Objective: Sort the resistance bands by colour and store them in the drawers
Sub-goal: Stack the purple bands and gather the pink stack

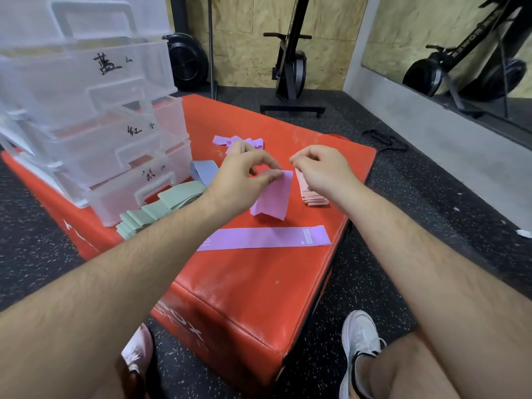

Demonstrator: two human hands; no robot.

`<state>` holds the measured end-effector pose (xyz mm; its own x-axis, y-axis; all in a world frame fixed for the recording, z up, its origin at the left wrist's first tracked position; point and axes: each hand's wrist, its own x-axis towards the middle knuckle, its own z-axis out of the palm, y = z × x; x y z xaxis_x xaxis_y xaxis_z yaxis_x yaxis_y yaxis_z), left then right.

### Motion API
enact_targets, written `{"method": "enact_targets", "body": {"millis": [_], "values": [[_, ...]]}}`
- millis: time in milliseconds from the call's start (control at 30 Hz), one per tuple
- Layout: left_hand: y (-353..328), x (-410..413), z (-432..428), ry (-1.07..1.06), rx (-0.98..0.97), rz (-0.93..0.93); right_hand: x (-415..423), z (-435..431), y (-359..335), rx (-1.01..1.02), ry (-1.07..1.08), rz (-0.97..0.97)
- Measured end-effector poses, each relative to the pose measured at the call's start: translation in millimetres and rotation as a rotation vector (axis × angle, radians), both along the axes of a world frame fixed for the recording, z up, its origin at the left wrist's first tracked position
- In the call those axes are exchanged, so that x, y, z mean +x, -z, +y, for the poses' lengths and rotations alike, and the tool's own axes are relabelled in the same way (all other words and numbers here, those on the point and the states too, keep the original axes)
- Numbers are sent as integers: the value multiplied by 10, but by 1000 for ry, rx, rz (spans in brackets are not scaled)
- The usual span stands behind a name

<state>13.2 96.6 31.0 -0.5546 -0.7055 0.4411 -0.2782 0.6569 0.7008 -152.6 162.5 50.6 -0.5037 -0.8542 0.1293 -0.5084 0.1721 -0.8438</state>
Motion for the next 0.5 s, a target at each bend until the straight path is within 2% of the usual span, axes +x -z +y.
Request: {"method": "enact_targets", "body": {"millis": [67, 133, 200, 267, 367, 500], "values": [[-32, 16, -17, -22, 5, 20, 13, 15, -37, -60, -131, 29], [-65, 35, -35, -39, 39, 21, 26, 38, -49, -57, -347, -98], [-89, 60, -47, -23, 99, 45, 27, 36, -14, -27, -464, -168], [-106, 84, -34, -13, 146, 83, 43, 13, 49, -14, -421, -144], [-87, 102, -37, -6, 207, 90, 83, -27, 131, -57, -286, 81], [-56, 134, -53, 11, 296, 65, 202, -4, 139, -36, -353, 166]]}}
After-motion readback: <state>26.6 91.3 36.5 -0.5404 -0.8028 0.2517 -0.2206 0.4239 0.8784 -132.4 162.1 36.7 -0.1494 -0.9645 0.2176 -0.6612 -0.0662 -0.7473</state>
